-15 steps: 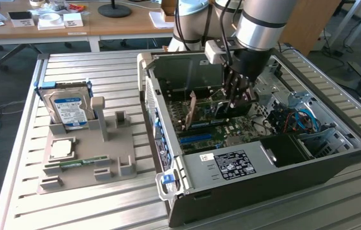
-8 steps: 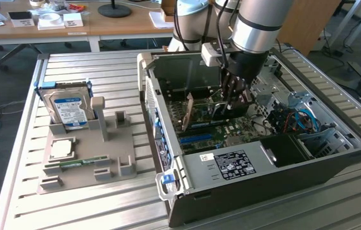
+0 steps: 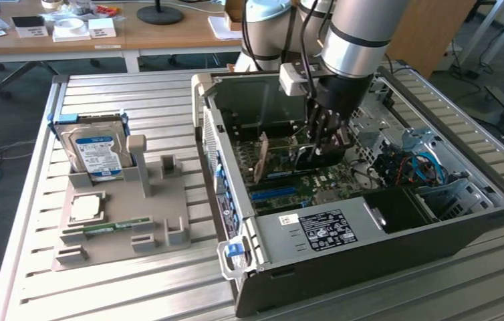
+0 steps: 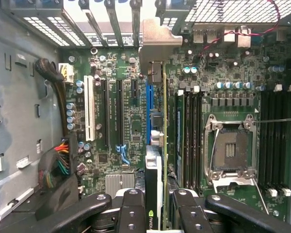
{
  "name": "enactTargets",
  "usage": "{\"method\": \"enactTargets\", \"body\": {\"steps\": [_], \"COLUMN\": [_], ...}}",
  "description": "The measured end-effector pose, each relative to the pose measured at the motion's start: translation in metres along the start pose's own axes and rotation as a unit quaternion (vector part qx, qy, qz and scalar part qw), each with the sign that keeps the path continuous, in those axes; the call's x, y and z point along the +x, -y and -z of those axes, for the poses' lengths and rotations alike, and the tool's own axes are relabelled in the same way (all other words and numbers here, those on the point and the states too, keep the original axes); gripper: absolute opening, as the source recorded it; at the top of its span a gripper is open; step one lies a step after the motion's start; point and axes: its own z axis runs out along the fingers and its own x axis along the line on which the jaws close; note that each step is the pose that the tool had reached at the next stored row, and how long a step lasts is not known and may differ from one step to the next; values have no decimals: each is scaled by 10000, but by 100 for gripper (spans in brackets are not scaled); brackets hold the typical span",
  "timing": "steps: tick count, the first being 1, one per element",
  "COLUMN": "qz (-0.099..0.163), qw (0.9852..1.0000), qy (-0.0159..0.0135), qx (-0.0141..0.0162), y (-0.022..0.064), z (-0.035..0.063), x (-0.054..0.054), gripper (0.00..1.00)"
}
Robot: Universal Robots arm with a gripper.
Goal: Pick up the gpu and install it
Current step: 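Insert the gpu into the slot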
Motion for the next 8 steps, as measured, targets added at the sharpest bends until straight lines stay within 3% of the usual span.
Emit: {"method": "enactTargets", "body": {"steps": [8], "qz": [-1], "qw": [10000], "qy": [1], "qx": [0], "y": [-7], "z": [-30], "x": [1], "gripper": [26]}}
